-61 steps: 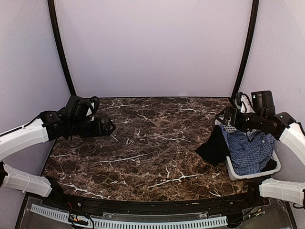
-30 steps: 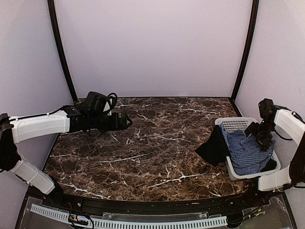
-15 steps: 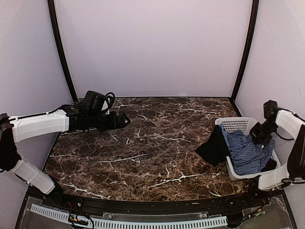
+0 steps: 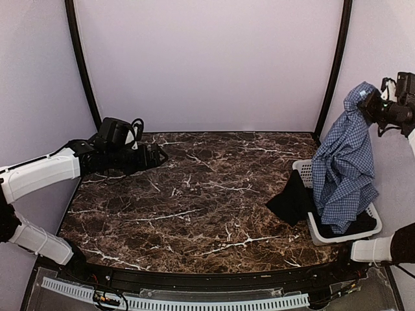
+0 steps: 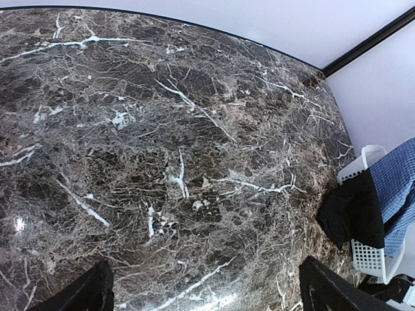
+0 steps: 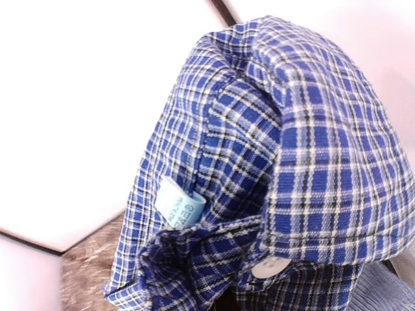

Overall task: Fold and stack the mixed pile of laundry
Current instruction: Pick up the crumpled shirt from the bin, then place the crumpled shirt at the center of the board.

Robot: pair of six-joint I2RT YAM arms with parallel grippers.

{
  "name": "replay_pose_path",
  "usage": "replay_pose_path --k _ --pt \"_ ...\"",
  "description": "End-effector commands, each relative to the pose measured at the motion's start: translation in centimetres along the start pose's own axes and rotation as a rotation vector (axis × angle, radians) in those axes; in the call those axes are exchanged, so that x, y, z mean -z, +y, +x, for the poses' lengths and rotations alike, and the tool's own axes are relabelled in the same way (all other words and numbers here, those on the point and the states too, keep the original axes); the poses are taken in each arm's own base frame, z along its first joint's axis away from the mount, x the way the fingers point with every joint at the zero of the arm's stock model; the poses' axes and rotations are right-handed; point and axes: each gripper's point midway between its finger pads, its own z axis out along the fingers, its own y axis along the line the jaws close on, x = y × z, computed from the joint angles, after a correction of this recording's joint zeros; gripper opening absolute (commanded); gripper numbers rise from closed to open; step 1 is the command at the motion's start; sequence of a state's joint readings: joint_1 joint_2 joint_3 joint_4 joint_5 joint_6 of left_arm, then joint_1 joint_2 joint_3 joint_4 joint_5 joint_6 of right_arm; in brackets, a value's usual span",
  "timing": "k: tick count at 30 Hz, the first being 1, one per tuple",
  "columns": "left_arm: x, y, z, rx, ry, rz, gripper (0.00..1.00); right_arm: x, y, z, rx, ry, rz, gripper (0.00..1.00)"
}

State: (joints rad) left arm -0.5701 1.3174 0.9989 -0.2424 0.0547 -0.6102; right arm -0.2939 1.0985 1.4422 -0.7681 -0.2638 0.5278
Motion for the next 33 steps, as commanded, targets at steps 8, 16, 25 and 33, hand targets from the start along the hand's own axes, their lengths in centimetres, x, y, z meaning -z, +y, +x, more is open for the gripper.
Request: replay_pose_path --k 8,16,25,33 --pt "5.7 1.5 -4.9 0.03 -0.126 -0.056 0.99 4.7 27.6 -4.7 0.282 -0.054 -0.829 0.0" --pt "9.1 3.7 -7.1 0.105 -0.194 -0.154 0.99 7.5 41.8 -0.1 0.291 0.026 -1.268 0.0" --pt "14.1 4.7 -9.8 0.138 -0.329 -0.173 0.99 3.4 44.4 4.7 0.198 0.203 -1.397 0.12" --pt "12.1 5.0 -8.0 0.136 -0.241 -0.151 0.99 -17.2 21.1 18.2 0.111 0.464 -0.632 0.9"
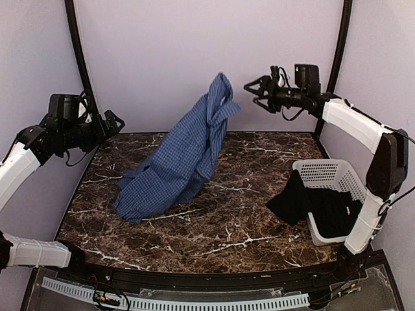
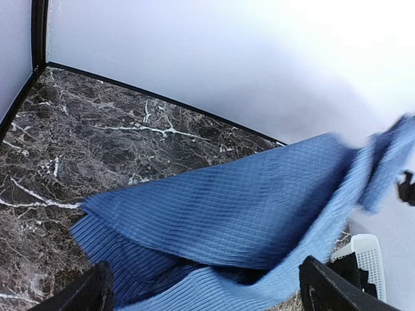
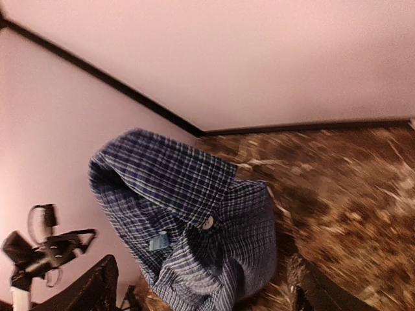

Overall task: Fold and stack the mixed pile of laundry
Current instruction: Place the crumpled shirt at the center of the board, then pick up the crumpled shirt from the center of the board.

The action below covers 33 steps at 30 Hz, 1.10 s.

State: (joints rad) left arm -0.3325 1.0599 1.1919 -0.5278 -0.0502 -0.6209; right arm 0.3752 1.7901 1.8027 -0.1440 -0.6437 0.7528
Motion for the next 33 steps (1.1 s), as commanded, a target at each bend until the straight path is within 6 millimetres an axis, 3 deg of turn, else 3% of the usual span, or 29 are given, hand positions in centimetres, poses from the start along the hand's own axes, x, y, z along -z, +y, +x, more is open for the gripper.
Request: replay_pose_path --k 1,5,9,15,17,20,25,30,33 --pt "-1.4 0.8 2.8 -0.011 0.101 0.001 0.99 3.7 -11.9 6.1 -0.063 0.036 0.302 0.92" --pt "-3.2 1.7 6.6 0.002 0.222 0.009 0.99 4.8 -11.4 9.9 0.043 0.123 0.313 0.9" --pt "-4.6 3.7 10.8 0.05 0.341 -0.043 0.98 3.1 -10.3 12.9 0.153 0.249 0.289 0.89" --pt "-4.3 7.6 16.5 0.16 0.439 -0.195 0.92 -3.0 -9.0 17.2 0.247 0.404 0.215 0.86" --pt "-4.0 8.5 17.9 0.177 0.457 -0.233 0.92 -5.5 -9.7 18.8 0.254 0.457 0.211 0.85" --pt "-3.8 9.6 20.2 0.207 0.513 -0.29 0.95 -8.9 -8.7 20.6 0.297 0.514 0.183 0.84" --pt "-3.9 11.1 23.0 0.212 0.601 -0.404 0.99 -12.6 -8.7 24.1 0.412 0.593 0.247 0.89" --pt "-5.0 11.8 24.7 0.17 0.634 -0.46 0.99 -14.7 -10.7 25.9 0.517 0.635 0.369 0.92" --pt "-5.7 12.0 26.1 0.14 0.679 -0.489 0.99 -14.7 -14.0 26.7 0.53 0.673 0.479 0.92"
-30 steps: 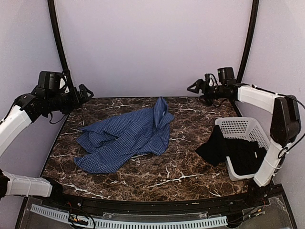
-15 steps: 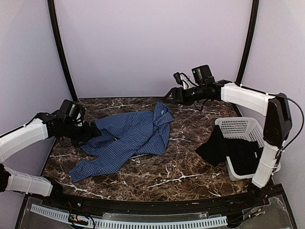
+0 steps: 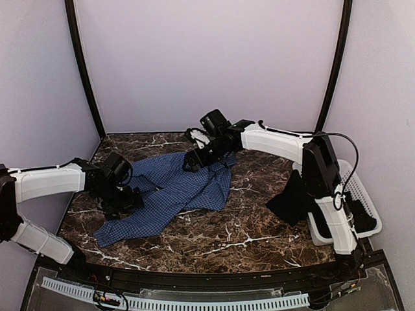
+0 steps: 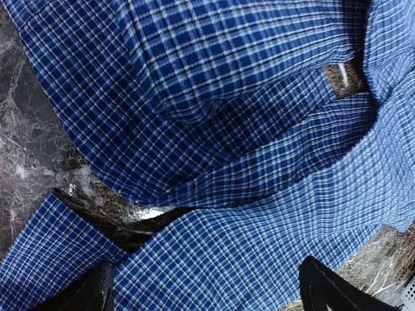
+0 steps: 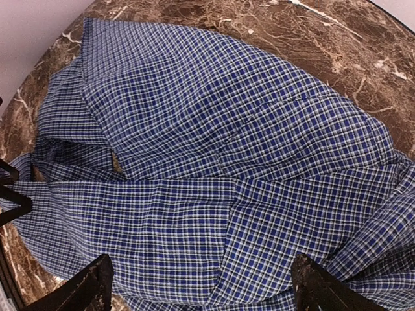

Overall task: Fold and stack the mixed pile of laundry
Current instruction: Pick up the crumpled shirt from the center of the board.

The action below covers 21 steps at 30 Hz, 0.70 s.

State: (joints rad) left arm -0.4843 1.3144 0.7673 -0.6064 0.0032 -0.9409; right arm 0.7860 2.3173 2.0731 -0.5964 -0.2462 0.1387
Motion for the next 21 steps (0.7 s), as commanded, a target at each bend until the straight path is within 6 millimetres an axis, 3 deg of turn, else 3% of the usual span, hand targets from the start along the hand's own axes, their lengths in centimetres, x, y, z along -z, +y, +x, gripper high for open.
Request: replay_pose_path --k 1,7,11,13,15,19,21 --pt "-1.7 0.7 1.1 -0.017 0.036 -0.081 0.99 -1.1 -4.7 1.7 0.004 0.079 0.197 0.92" --pt "-3.7 0.4 2.4 -0.066 0.081 -0.094 0.97 0.3 -9.7 5.9 -0.139 0.142 0.262 0.9" --pt "-4.8 0.0 4.0 -0.08 0.154 -0.055 0.88 2.1 -11.5 7.9 -0.19 0.156 0.284 0.89" --pt "-5.1 0.1 4.5 -0.093 0.172 -0.043 0.74 2.8 -12.2 8.9 -0.211 0.17 0.302 0.89" --pt "-5.1 0.0 4.8 -0.11 0.182 -0.024 0.45 3.6 -12.7 9.6 -0.233 0.172 0.311 0.89" --pt "-3.0 -1.7 3.8 -0.142 0.14 0.053 0.04 5.0 -13.0 11.0 -0.302 0.164 0.273 0.87" --pt "-0.7 -3.4 2.8 -0.159 0.081 0.134 0.0 5.7 -12.7 11.7 -0.33 0.151 0.245 0.87"
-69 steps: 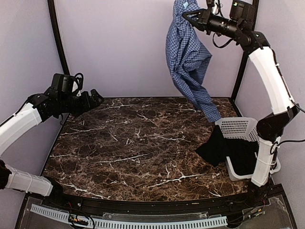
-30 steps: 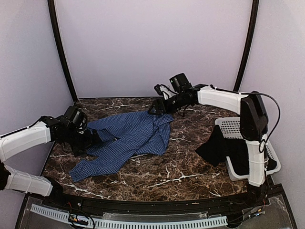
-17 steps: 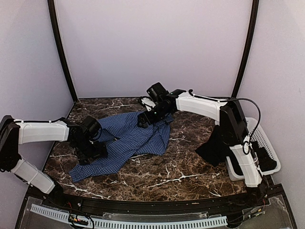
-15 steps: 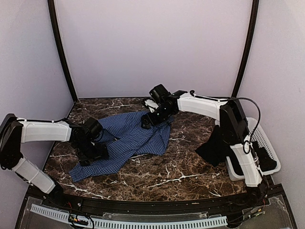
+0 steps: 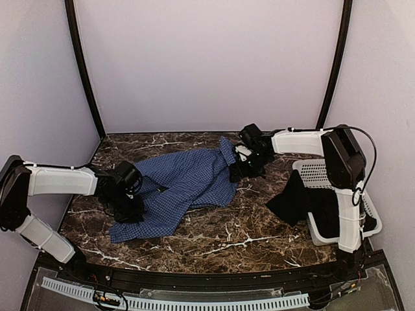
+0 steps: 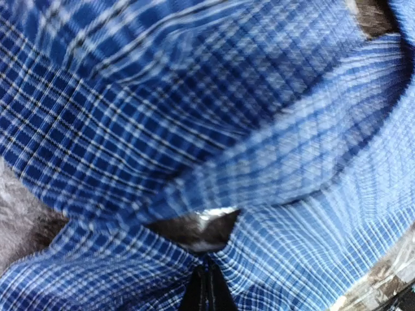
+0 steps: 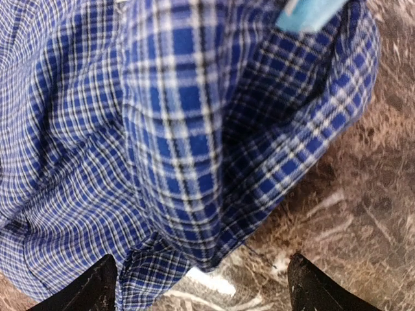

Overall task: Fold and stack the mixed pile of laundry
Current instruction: Pick up the crumpled shirt from the center of the board.

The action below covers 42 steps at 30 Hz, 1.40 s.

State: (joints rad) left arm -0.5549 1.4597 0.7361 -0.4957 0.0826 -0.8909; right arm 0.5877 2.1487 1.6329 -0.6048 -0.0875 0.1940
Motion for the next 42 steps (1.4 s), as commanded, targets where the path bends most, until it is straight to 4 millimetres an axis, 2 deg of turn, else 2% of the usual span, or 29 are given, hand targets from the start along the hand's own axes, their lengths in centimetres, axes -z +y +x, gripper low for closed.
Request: replay_pose_path --k 1,6,7,9,13,16,20,23,26,27,28,29,30,35,38,41,42 --pt "4.1 -2.5 -0.7 -0.066 -0.076 0.141 0.0 2.3 0.2 0.4 -0.062 -0.048 -0.069 0.87" --pt "13.2 -6.5 -4.1 -0.146 -0.308 0.321 0.0 4.3 -0.4 0.4 -0.09 -0.085 -0.094 0.86" --pt "14.1 -6.8 -4.3 -0.176 -0.325 0.326 0.0 4.8 -0.8 0.3 -0.108 -0.097 -0.108 0.86" --pt "17.4 -8.6 -5.6 -0.219 -0.386 0.365 0.0 5.9 -1.9 -0.1 -0.158 -0.127 -0.139 0.84" --pt "21.3 -11.0 -7.2 -0.286 -0.459 0.409 0.0 8.0 -4.3 -0.9 -0.23 -0.188 -0.171 0.82" --pt "23.8 -12.5 -7.7 -0.342 -0.495 0.444 0.0 10.2 -3.6 -3.0 -0.178 -0.273 -0.208 0.82" --pt "27.4 -14.2 -8.1 -0.414 -0.561 0.509 0.0 13.0 -2.1 -7.8 -0.097 -0.4 -0.267 0.84" --pt "29.9 -15.7 -8.1 -0.456 -0.588 0.574 0.0 13.2 -0.8 -11.0 -0.02 -0.434 -0.28 0.85" --pt "31.3 -16.5 -8.1 -0.503 -0.606 0.596 0.0 11.8 0.2 -13.1 0.062 -0.438 -0.231 0.88" --pt "32.3 -16.7 -8.3 -0.51 -0.628 0.603 0.0 11.0 0.1 -13.7 0.076 -0.433 -0.206 0.89" --pt "32.5 -16.8 -8.3 -0.524 -0.631 0.598 0.0 10.2 0.0 -14.1 0.082 -0.42 -0.19 0.9" --pt "33.4 -16.9 -8.5 -0.53 -0.649 0.604 0.0 8.5 -0.6 -14.1 0.078 -0.388 -0.171 0.9" --pt "33.9 -17.1 -8.6 -0.534 -0.659 0.605 0.0 7.6 -1.0 -14.4 0.077 -0.377 -0.151 0.9" --pt "33.8 -17.4 -9.0 -0.536 -0.655 0.603 0.0 3.8 -2.2 -14.4 0.077 -0.317 -0.105 0.88" --pt "33.4 -17.1 -9.3 -0.524 -0.657 0.587 0.0 2.0 -3.3 -13.4 0.054 -0.274 -0.058 0.75" --pt "33.5 -16.5 -9.6 -0.512 -0.677 0.564 0.0 1.2 -4.6 -11.8 0.026 -0.233 -0.003 0.49" --pt "33.7 -16.1 -9.7 -0.508 -0.688 0.557 0.0 1.2 -4.9 -11.0 0.017 -0.218 0.004 0.37"
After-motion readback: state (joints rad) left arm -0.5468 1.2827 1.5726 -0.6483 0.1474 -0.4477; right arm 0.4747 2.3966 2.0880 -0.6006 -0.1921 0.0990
